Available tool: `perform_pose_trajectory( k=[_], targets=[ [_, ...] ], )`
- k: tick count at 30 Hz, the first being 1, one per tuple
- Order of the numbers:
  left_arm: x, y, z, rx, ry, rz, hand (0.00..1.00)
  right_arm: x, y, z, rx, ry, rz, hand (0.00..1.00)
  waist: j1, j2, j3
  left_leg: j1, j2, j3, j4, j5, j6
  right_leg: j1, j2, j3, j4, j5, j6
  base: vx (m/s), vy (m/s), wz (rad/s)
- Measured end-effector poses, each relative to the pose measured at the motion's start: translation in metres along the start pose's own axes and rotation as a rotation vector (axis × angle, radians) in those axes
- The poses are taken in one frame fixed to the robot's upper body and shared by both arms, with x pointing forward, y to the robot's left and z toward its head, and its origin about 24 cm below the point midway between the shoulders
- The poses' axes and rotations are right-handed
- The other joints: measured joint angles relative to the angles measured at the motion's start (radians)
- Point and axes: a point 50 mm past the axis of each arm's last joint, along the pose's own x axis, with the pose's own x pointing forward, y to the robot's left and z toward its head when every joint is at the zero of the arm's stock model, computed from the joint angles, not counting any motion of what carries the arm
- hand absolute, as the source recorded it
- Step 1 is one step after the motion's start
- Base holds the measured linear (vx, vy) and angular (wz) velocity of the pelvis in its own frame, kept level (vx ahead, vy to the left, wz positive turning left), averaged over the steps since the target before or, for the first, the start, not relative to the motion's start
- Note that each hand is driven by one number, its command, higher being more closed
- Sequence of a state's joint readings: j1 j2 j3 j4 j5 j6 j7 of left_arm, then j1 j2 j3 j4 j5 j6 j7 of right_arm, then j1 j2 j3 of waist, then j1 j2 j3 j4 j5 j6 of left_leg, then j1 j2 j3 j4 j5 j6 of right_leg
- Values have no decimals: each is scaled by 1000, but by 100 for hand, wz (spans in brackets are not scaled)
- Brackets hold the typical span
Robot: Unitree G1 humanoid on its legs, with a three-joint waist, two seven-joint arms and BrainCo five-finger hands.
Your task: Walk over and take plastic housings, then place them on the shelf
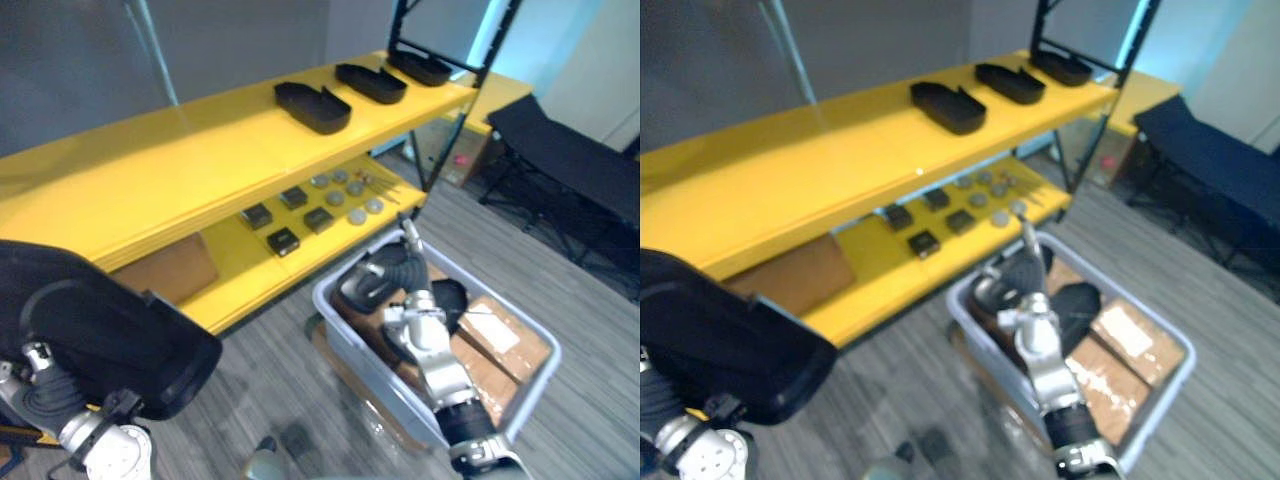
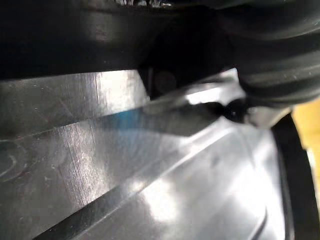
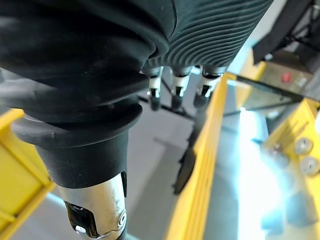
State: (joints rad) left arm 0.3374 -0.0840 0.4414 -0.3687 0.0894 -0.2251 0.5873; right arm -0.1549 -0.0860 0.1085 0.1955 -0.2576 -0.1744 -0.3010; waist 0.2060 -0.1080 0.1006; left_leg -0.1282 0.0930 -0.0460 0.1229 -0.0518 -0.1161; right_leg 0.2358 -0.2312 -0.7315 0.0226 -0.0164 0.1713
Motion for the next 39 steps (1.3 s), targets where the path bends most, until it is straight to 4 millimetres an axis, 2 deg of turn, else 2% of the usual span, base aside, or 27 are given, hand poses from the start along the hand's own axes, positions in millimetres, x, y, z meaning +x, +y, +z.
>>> perform_pose_trajectory(
  k=[3,7,10,11,12,13,14,15,16,17,18,20,21,22,23,24,25,26,28,31,34,35,36,37,38,39],
  targets=[
    [4,-5,15,-39,-62,-7,100,-5,-12,-3,5,16,-29,0,-19,-4,8,-11,2,15,12,-1,-1,-13,-4,20,-1,-6,-2,-77,-4,-20],
    [10,-11,34,-78,-160,-10,100,-8,-22,6,36,-32,-57,0,-25,-4,8,-14,-4,26,-7,6,1,-28,-16,17,7,-10,-7,-66,13,-4],
    [20,-32,52,-169,-247,-50,100,-12,-29,3,96,-14,-87,0,-44,9,17,-54,-24,-32,-17,28,10,-62,-38,46,98,-41,-30,-66,45,52],
    [23,-38,59,-195,-285,-72,100,-15,-32,1,105,-5,-97,0,-53,11,21,-60,-28,-61,-36,46,11,-79,-39,115,136,-41,-32,-6,79,111],
    [27,-46,69,-225,-340,-108,100,-18,-38,-1,122,0,-112,0,-58,8,20,-62,-35,-96,-66,84,8,-108,-39,251,183,-47,-41,29,62,88],
    [28,-50,74,-239,-366,-124,100,-18,-41,-1,136,-5,-123,0,-57,7,21,-67,-36,-112,-78,99,7,-131,-35,314,214,-51,-46,40,25,85],
    [31,-54,81,-256,-406,-144,100,-17,-45,1,162,-18,-139,0,-62,7,24,-83,-31,-137,-83,112,10,-165,-26,417,260,-93,-66,29,-104,76],
    [34,-57,84,-260,-430,-164,100,-16,-48,4,195,-40,-146,0,-66,-5,23,-102,-49,-167,-78,118,7,-157,-12,467,226,-147,-80,5,-140,75],
    [35,-57,84,-262,-435,-168,100,-15,-50,7,212,-59,-152,0,-66,-15,26,-108,-59,-173,-74,120,5,-145,-7,465,188,-144,-79,-16,-190,50],
    [34,-56,83,-259,-435,-167,100,-11,-51,15,235,-101,-152,0,-54,-27,34,-113,-71,-171,-71,122,0,-121,-9,432,133,-150,-63,-29,-116,16],
    [33,-54,80,-254,-420,-167,100,-8,-51,19,246,-126,-147,0,-50,-23,38,-121,-71,-170,-70,127,-7,-110,2,428,101,-150,-58,-46,-113,7],
    [26,-53,71,-236,-376,-195,100,-6,-51,22,260,-143,-145,0,-48,-13,45,-125,-66,-187,-70,136,-21,-85,16,408,68,-161,-23,-62,-84,25],
    [18,-57,64,-241,-326,-231,100,-8,-54,20,253,-140,-151,0,-52,0,54,-125,-64,-213,-68,142,-30,-67,28,385,68,-172,-7,-109,-129,57],
    [8,-62,55,-257,-261,-277,100,-11,-60,17,248,-136,-170,0,-54,16,64,-126,-57,-227,-78,159,-28,-54,44,357,70,-185,-10,-111,-120,57],
    [5,-63,52,-265,-236,-291,100,-12,-62,17,251,-135,-175,0,-56,20,67,-132,-57,-216,-81,166,-18,-53,47,344,71,-191,-8,-102,-74,55],
    [2,-65,49,-270,-215,-308,100,-13,-66,17,249,-137,-186,0,-62,29,71,-142,-53,-188,-80,163,12,-48,51,325,72,-192,-9,-92,-10,85],
    [0,-67,45,-273,-187,-329,100,-16,-74,19,250,-150,-217,0,-87,41,81,-174,-18,-58,-52,168,63,-31,56,277,75,-191,-8,-70,14,94],
    [0,-68,44,-277,-180,-337,100,-16,-78,20,246,-160,-229,0,-93,48,85,-182,-6,-26,-41,174,63,-24,56,263,77,-191,-8,-49,59,88],
    [0,-66,43,-281,-172,-348,100,-16,-85,26,238,-188,-252,0,-81,48,86,-192,-7,2,-26,195,48,-26,51,266,85,-199,1,0,62,25],
    [4,-63,42,-275,-176,-332,100,-8,-84,40,256,-252,-253,0,-79,44,88,-250,-34,5,25,178,42,-51,29,268,88,-208,0,7,93,12],
    [7,-60,43,-265,-190,-312,100,1,-82,50,276,-293,-252,0,-73,34,95,-315,-36,73,177,92,62,-46,-3,269,95,-222,16,32,117,2],
    [9,-60,45,-263,-201,-305,100,2,-82,52,286,-300,-254,0,-70,25,95,-333,-37,115,251,37,75,-37,-30,268,111,-251,20,98,149,10],
    [10,-60,47,-258,-219,-304,100,2,-82,51,302,-295,-254,0,-66,5,92,-342,-50,161,318,-13,95,-27,-72,266,134,-289,-7,140,182,11],
    [10,-60,49,-249,-231,-307,100,1,-81,49,304,-288,-254,0,-69,-11,85,-342,-57,185,354,-42,112,-22,-89,264,155,-296,-25,183,195,10],
    [10,-61,50,-238,-245,-309,100,2,-83,48,307,-283,-257,0,-72,-9,81,-341,-66,194,393,-83,110,-27,-114,275,249,-285,-39,339,244,61],
    [10,-67,52,-226,-260,-337,100,1,-83,41,314,-251,-264,0,-94,-5,79,-318,-114,155,403,-111,136,-95,-168,323,483,-221,-113,361,249,78]
  ],
)
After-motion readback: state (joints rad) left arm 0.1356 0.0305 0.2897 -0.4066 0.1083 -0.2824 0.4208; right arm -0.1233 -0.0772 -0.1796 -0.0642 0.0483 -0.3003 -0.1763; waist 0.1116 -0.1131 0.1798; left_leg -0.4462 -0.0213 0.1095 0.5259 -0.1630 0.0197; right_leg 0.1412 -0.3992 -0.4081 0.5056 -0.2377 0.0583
